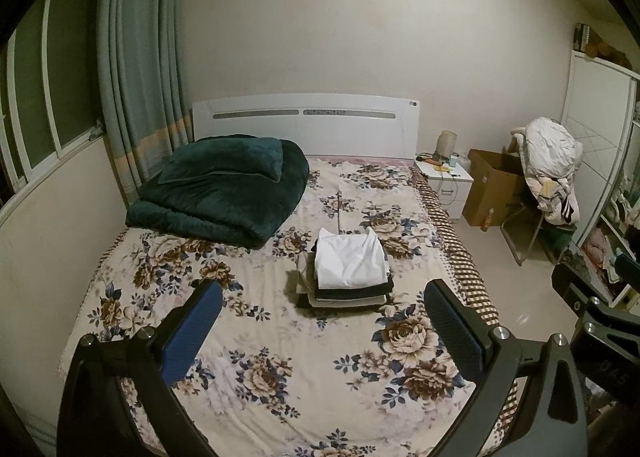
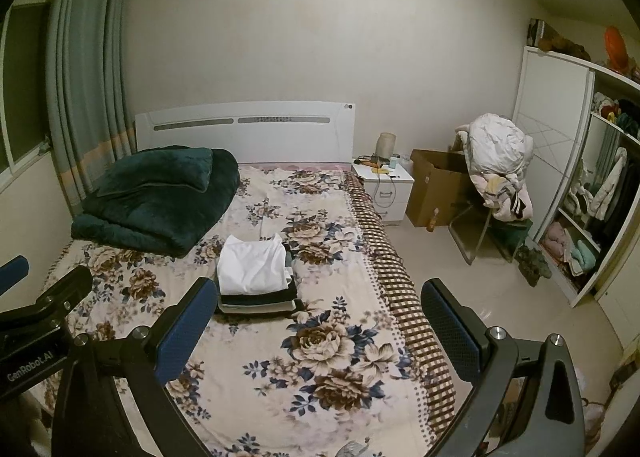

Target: Fold small clothes

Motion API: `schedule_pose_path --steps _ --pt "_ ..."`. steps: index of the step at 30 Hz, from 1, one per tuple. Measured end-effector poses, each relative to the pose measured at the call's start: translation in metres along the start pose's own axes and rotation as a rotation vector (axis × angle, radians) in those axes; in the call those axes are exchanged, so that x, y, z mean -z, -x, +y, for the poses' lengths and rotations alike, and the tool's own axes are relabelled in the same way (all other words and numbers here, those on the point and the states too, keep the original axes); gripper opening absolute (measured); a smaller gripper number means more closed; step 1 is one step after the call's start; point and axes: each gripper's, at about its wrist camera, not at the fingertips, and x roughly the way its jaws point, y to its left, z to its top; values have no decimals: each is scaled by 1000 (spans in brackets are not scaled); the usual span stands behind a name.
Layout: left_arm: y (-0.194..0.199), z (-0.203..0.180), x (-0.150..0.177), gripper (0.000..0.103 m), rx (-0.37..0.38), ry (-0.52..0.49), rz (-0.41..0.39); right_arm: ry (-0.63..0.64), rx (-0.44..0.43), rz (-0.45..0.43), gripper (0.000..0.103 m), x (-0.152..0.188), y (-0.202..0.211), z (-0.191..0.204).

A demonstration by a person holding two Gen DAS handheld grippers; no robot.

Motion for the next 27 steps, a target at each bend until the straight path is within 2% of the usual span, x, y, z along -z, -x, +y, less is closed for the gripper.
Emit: schedule_pose_path --steps 27 --pt "14 -7 -8 103 -2 0 4 -1 -23 2 103 -17 14 14"
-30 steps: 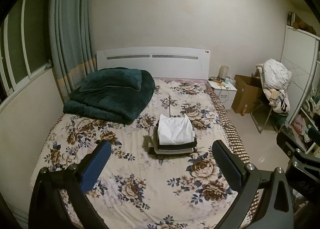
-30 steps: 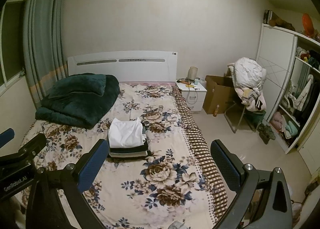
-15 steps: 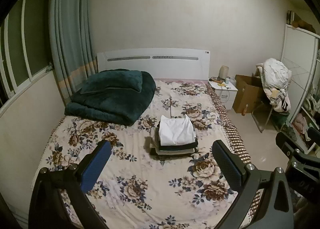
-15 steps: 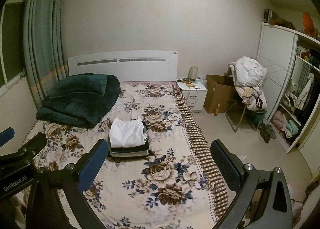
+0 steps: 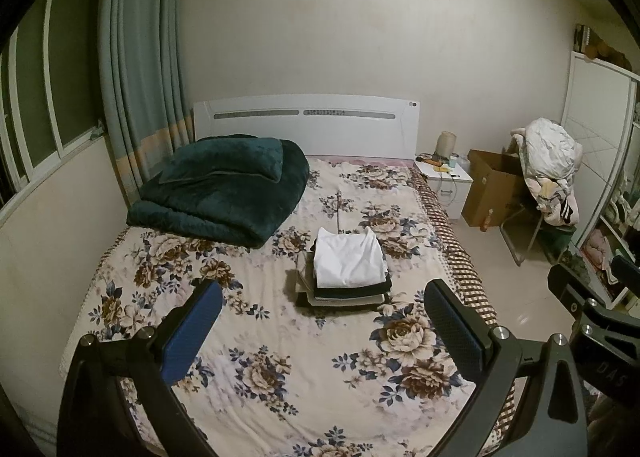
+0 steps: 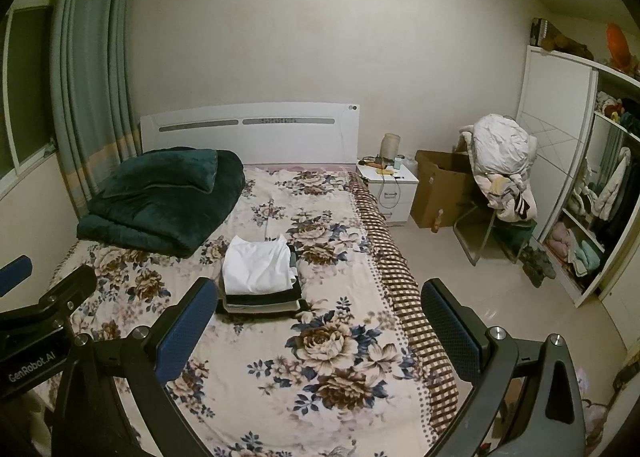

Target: Fold small clothes

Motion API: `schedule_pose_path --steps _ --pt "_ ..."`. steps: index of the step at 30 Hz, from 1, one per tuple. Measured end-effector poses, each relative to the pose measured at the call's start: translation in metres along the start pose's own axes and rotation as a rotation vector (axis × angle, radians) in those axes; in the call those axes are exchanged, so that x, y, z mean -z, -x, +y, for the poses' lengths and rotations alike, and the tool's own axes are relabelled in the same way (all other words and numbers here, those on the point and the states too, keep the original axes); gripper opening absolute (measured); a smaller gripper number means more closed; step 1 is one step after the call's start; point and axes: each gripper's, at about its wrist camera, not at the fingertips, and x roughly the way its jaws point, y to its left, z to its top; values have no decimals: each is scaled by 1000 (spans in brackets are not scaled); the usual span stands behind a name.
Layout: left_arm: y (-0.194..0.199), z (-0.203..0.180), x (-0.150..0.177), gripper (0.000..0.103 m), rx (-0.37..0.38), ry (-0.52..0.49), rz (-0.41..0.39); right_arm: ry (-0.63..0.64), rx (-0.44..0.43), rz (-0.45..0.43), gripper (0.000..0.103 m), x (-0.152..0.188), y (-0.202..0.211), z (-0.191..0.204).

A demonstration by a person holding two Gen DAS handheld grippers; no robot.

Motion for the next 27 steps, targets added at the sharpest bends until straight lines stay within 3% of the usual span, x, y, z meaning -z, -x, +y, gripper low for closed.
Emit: schedule_pose_path --steps 27 --pt "4 -7 0 103 5 2 0 -9 -1 -2 103 1 3 -2"
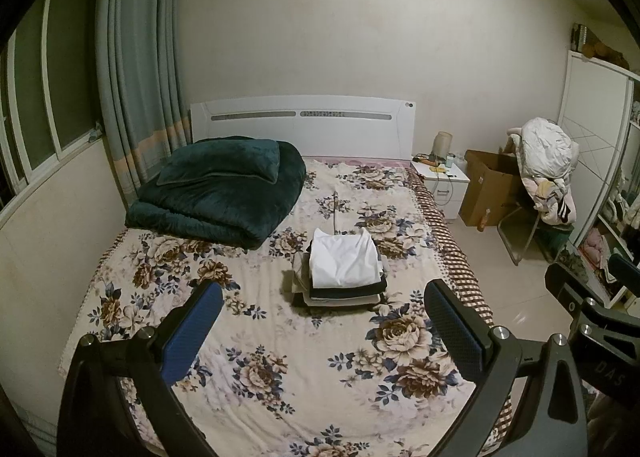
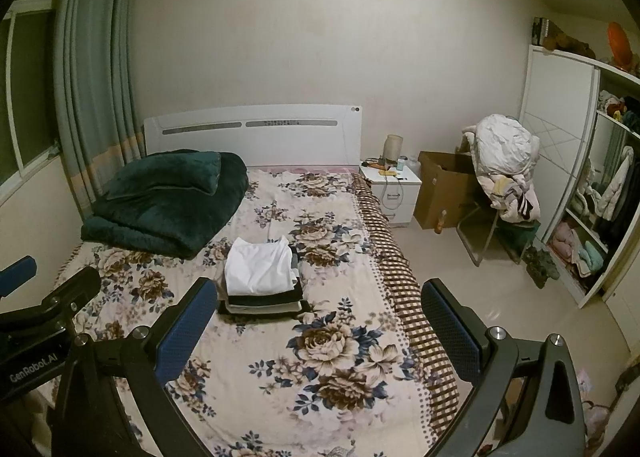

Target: Fold small clothes

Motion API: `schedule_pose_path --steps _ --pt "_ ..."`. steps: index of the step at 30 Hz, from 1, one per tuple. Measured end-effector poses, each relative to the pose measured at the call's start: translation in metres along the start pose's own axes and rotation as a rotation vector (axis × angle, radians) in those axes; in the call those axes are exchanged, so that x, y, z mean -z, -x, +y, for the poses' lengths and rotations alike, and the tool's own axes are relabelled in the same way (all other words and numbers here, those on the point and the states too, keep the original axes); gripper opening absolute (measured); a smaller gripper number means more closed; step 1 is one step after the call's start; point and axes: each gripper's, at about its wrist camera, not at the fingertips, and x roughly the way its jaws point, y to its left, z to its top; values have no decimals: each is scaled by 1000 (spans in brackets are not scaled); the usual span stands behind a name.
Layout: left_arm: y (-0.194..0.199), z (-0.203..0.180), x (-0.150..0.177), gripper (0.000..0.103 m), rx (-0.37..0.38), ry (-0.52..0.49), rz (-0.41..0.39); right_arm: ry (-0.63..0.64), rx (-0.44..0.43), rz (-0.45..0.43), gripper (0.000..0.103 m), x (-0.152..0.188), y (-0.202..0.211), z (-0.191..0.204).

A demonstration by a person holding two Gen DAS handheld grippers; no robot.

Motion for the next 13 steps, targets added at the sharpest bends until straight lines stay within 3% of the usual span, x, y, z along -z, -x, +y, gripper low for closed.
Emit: schedule_pose_path --steps 13 --pt "1 -1 -1 103 -1 2 -8 -8 7 -1 103 4 3 1"
